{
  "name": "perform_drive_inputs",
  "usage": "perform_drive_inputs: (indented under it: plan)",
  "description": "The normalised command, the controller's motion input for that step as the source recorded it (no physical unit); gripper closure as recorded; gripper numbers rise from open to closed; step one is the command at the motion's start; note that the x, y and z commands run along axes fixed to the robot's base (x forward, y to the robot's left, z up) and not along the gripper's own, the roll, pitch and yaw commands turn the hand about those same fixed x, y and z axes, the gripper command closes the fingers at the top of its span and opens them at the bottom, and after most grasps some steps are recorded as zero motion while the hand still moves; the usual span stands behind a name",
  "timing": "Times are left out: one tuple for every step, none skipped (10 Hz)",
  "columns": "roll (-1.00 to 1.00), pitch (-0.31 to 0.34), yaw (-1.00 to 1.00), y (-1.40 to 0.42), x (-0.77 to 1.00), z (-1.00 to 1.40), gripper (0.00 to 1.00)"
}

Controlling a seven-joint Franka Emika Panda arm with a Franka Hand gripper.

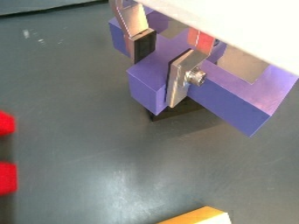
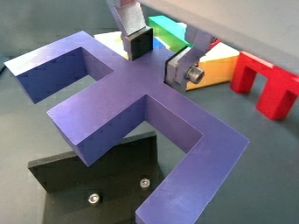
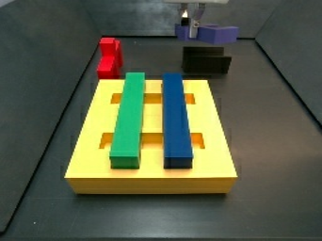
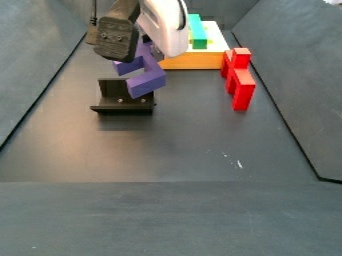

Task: Pick up the purple object. Move up. Place the purple object on the fixture. Regrasp the purple object. Move to above the board. Insert the purple object.
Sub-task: Place the purple object on the fixture.

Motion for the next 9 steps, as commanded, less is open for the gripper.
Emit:
perform_drive_inputs:
  plan:
    - [-0.49,0.137,0.77,0.00,-0.11,0.08,1.00]
    - [-0.50,0.134,0.79,0.00,-0.11,0.07,1.00]
    - [-0.54,0.180,0.77,0.00,-0.11,0.03,1.00]
    - [-0.54,0.191,0.77,0.00,-0.09,0.03,1.00]
    - [-0.48,0.171,0.77,-0.01,-0.04,0.07,1.00]
    - [-0.36,0.146,0.79,-0.02,-0.03,0.10,1.00]
    - [-0.17,0.234,0.82,-0.01,-0.03,0.09,1.00]
    - [-0.12,0.246,0.83,0.00,-0.04,0.11,1.00]
    - [-0.13,0.246,0.81,-0.03,0.00,0.12,1.00]
